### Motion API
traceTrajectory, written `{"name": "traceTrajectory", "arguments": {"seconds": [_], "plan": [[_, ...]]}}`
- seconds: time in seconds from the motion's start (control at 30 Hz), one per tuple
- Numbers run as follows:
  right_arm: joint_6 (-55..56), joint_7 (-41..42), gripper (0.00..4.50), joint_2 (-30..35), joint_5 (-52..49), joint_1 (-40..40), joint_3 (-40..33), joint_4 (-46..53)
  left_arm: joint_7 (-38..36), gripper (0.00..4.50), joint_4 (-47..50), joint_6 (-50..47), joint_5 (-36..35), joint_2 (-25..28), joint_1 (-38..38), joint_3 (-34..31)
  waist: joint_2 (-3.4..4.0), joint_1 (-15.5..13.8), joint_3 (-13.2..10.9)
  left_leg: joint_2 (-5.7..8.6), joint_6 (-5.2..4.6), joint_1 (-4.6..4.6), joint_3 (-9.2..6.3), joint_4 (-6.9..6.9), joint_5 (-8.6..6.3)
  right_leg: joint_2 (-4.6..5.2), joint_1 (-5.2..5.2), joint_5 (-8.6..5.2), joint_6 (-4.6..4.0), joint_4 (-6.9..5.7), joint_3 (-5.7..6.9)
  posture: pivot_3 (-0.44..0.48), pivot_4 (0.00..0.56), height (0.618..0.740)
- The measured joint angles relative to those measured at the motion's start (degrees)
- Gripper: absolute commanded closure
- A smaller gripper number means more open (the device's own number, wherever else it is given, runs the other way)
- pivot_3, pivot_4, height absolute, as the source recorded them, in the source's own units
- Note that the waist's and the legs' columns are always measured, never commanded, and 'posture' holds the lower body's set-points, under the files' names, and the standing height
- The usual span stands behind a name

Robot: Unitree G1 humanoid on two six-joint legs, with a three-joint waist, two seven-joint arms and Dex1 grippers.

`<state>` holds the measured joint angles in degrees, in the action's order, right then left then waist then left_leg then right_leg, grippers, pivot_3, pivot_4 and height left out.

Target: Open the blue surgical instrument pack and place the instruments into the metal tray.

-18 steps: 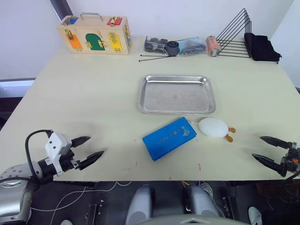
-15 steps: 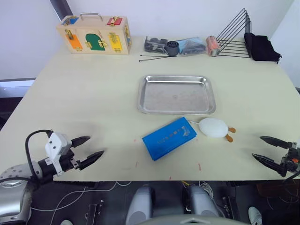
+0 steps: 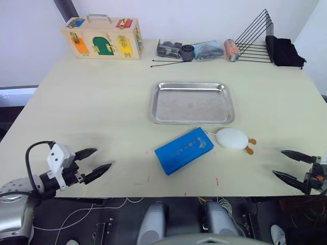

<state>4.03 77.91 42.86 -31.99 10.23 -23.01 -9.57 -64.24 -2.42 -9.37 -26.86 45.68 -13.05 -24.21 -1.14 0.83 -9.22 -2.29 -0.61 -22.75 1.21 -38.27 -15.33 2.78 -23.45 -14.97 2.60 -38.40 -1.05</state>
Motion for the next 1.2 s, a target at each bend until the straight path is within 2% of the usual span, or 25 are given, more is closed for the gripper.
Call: {"name": "traceTrajectory", "arguments": {"seconds": [0.17, 0.2, 0.27, 0.37, 0.4, 0.47, 0.5, 0.53, 0.87, 1.0, 1.2], "plan": [[-5.1, -4.4, 0.00, -1.8, -0.6, -0.8, 3.1, 9.7, -1.9, 0.04, 4.0, -1.8, -1.5, 0.1, -0.9, 0.4, 0.00, -0.1, 0.0, 0.00, 0.00, -0.01, -0.03, -0.01, 0.00, 0.02, 0.00, 0.00, 0.00, -0.01, 0.00, 0.000, 0.150, 0.740], [-6.4, -5.5, 0.26, -2.0, -0.8, -1.2, 3.9, 11.2, -2.2, 0.27, 4.8, -2.2, -1.8, 0.1, -1.0, 0.5, 0.00, -0.1, 0.0, 0.00, 0.00, -0.01, -0.03, -0.01, 0.00, 0.02, 0.00, 0.00, 0.00, -0.01, 0.00, 0.000, 0.150, 0.740], [-8.2, -7.3, 0.82, -2.5, -0.8, -2.2, 5.2, 13.4, -2.8, 0.83, 6.4, -2.7, -2.4, 0.0, -1.1, 0.8, 0.00, -0.2, 0.0, 0.01, 0.00, -0.01, -0.04, -0.01, 0.00, 0.02, 0.00, 0.00, 0.00, -0.01, 0.00, 0.000, 0.150, 0.740], [-11.0, -10.8, 2.20, -3.1, -0.6, -4.7, 7.3, 16.2, -3.4, 2.19, 8.9, -3.6, -3.8, -0.2, -1.2, 1.9, 0.00, -0.2, 0.0, 0.01, 0.00, -0.01, -0.04, -0.01, 0.00, 0.02, 0.00, 0.00, 0.00, -0.01, 0.00, 0.000, 0.150, 0.740], [-11.6, -11.7, 2.81, -3.2, -0.2, -5.7, 8.2, 17.1, -3.5, 2.83, 9.7, -4.1, -3.9, -0.2, -1.2, 2.4, 0.00, -0.2, 0.0, 0.01, 0.00, -0.01, -0.04, -0.01, 0.00, 0.02, 0.00, 0.00, 0.00, -0.01, 0.00, 0.000, 0.150, 0.740], [-12.4, -13.2, 3.75, -3.4, 0.8, -7.3, 10.2, 18.2, -3.6, 3.75, 10.3, -4.2, -3.8, -0.2, -1.1, 3.4, 0.00, -0.1, 0.0, 0.01, 0.00, -0.01, -0.04, -0.01, 0.00, 0.01, 0.00, 0.00, 0.00, -0.01, 0.00, 0.000, 0.150, 0.740], [-12.9, -14.1, 4.01, -3.5, 1.8, -8.5, 11.6, 18.7, -3.8, 3.97, 10.7, -4.2, -3.7, -0.1, -1.1, 4.3, 0.00, -0.1, 0.0, 0.01, 0.00, 0.00, -0.04, -0.01, 0.00, 0.01, 0.00, 0.00, 0.00, -0.01, -0.01, 0.000, 0.150, 0.740], [-13.3, -14.8, 4.39, -3.7, 2.5, -9.5, 12.7, 19.3, -4.0, 4.38, 10.9, -4.2, -3.7, -0.2, -1.0, 5.1, 0.00, 0.0, 0.0, 0.02, 0.00, 0.00, -0.04, -0.01, 0.00, 0.01, -0.01, 0.00, 0.00, -0.01, -0.01, 0.000, 0.150, 0.740], [-18.7, -22.5, 4.39, -4.4, 17.7, -25.7, 29.4, 20.8, -4.9, 4.38, 11.2, -3.9, -1.2, -1.2, 3.3, 15.2, 0.01, -0.1, 0.0, 0.04, 0.00, -0.07, -0.04, -0.03, 0.00, 0.00, -0.03, 0.00, -0.01, -0.02, 0.04, 0.000, 0.150, 0.740], [-20.2, -23.4, 4.39, -4.3, 23.8, -28.7, 35.3, 20.4, -4.2, 4.38, 11.2, -3.9, -0.1, -3.0, 5.1, 18.4, 0.00, -0.2, 0.0, 0.04, 0.00, -0.08, -0.07, -0.03, 0.00, 0.01, -0.03, 0.00, -0.01, -0.02, 0.07, 0.000, 0.150, 0.740], [-20.0, -24.8, 4.39, -4.3, 30.2, -32.2, 38.9, 17.5, -4.0, 4.38, 11.2, -3.9, 0.5, -3.6, 5.8, 20.5, 0.00, 0.0, 0.0, 0.04, 0.00, -0.06, -0.08, -0.04, 0.00, 0.00, -0.03, 0.00, -0.01, -0.05, 0.07, 0.000, 0.150, 0.740]]}}
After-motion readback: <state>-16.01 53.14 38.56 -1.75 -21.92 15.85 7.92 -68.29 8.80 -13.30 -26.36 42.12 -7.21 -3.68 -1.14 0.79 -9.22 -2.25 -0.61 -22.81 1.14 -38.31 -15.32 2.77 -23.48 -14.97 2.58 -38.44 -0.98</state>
